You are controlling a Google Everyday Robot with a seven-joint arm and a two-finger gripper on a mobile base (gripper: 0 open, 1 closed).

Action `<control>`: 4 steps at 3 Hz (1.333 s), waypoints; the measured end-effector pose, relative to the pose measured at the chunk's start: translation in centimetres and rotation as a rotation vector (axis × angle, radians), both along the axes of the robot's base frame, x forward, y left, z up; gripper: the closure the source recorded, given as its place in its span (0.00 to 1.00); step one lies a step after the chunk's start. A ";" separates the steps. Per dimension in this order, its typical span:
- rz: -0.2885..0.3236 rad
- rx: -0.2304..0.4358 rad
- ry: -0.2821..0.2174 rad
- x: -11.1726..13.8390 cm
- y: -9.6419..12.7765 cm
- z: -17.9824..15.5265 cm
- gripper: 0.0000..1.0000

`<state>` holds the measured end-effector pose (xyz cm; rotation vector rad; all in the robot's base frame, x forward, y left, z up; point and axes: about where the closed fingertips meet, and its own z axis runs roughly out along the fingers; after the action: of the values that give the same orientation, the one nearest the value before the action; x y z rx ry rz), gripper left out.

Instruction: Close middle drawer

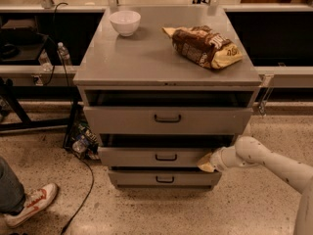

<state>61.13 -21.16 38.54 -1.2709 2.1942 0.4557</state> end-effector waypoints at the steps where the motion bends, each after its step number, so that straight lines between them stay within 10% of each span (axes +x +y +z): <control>1: -0.007 -0.002 -0.003 0.3 -0.3 0.1 1.00; 4: -0.055 0.023 -0.032 2.0 -1.4 0.2 1.00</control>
Offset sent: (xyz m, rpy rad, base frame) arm 0.0101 -0.0200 0.0067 -0.0121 -0.0210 -0.0449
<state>63.16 -22.59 38.74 -1.1952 2.1851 0.4346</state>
